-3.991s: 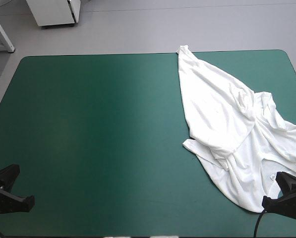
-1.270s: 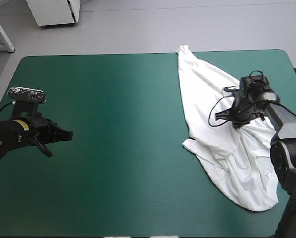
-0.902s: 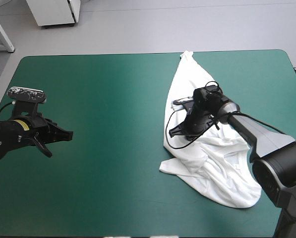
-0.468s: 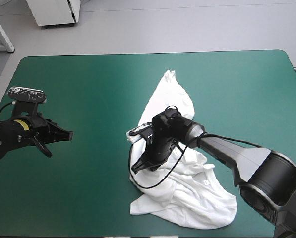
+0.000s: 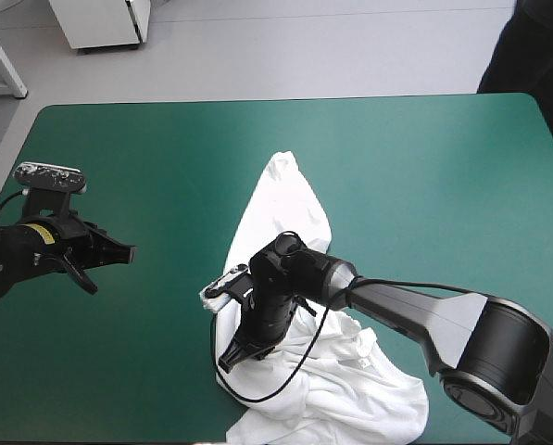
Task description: Fold the cloth
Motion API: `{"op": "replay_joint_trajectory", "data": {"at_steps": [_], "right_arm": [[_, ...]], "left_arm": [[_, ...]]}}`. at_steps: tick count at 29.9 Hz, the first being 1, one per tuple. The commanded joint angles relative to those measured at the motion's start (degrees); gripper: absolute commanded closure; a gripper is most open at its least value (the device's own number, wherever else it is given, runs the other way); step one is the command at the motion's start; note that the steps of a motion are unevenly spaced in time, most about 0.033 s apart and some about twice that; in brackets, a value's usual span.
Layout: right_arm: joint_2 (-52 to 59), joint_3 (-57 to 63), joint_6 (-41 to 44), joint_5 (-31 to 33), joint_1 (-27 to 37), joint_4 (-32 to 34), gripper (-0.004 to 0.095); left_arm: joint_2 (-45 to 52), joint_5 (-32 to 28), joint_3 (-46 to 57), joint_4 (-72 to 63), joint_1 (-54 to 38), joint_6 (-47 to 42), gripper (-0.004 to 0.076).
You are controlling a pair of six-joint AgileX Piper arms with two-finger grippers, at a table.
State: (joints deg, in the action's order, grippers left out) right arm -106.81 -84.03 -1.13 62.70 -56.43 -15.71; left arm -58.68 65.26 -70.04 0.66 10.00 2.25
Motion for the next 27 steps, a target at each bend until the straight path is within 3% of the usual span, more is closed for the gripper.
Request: {"op": "replay_joint_trajectory", "data": {"at_steps": [1, 5, 10, 14, 27], "right_arm": [[3.46, -1.3, 0.3, -0.25, 0.0, -1.22, 0.0924], [3.46, -2.65, 0.72, 2.47, 0.1, 2.3, 0.0863], [3.46, -10.07, 1.5, 8.89, 0.25, 10.8, 0.0544], [3.6, -15.85, 4.0, 8.89, 1.84, 13.41, 0.0328], [16.79, -17.63, 8.56, 8.89, 14.31, 15.71, 0.0333]], "left_arm": [[0.59, -2.73, -1.88, 0.08, -0.11, -0.13, 0.0746], [0.59, -2.73, -1.88, 0.08, -0.11, -0.13, 0.0746], [0.59, -3.24, -1.88, 0.08, -0.11, -0.13, 0.0746], [0.59, -3.2, -1.88, 0.08, -0.11, -0.13, 0.0746], [0.59, -4.14, -1.88, 1.0, -0.11, -0.13, 0.0745]]}}
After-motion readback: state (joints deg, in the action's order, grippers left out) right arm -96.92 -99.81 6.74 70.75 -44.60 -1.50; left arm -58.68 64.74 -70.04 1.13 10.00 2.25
